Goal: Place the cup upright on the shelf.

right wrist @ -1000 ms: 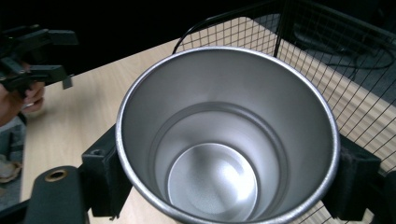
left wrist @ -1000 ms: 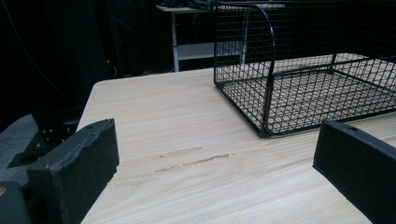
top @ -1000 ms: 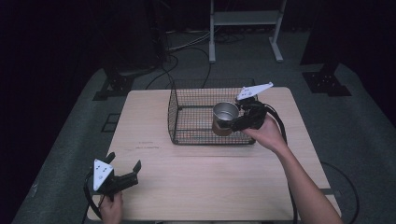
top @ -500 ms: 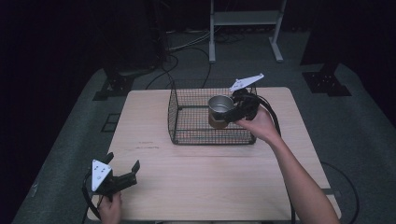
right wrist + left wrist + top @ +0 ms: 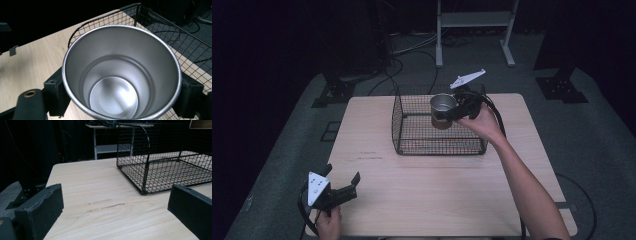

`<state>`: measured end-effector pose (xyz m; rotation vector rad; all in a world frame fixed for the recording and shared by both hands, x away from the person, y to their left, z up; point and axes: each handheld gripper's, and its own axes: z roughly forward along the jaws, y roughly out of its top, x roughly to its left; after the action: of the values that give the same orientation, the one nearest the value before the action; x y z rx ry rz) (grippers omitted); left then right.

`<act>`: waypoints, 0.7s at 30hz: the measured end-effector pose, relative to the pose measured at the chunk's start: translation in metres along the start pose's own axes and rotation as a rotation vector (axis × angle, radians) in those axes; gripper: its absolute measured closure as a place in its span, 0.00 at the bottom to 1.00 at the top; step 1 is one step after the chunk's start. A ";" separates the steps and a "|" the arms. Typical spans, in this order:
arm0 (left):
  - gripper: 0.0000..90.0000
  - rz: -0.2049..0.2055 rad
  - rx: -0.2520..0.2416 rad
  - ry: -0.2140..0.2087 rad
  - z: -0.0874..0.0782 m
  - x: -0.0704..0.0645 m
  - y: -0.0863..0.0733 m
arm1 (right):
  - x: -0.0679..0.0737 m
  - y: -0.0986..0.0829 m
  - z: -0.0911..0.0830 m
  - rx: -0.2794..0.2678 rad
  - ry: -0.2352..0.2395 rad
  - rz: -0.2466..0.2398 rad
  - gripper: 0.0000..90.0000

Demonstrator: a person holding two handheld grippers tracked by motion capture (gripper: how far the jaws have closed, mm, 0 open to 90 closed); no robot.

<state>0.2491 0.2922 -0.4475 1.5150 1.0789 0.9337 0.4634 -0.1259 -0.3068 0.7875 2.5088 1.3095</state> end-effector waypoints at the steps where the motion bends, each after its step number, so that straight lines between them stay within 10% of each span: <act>1: 0.00 -0.003 -0.001 0.002 0.000 0.000 0.000 | 0.000 0.000 0.000 0.000 0.000 0.000 0.20; 21: 0.00 -0.004 0.000 0.004 -0.002 0.002 0.000 | -0.014 0.027 0.023 0.016 -0.018 0.023 0.20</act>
<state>0.2481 0.2946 -0.4474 1.5113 1.0847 0.9341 0.4945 -0.1044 -0.2993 0.8301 2.5071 1.2849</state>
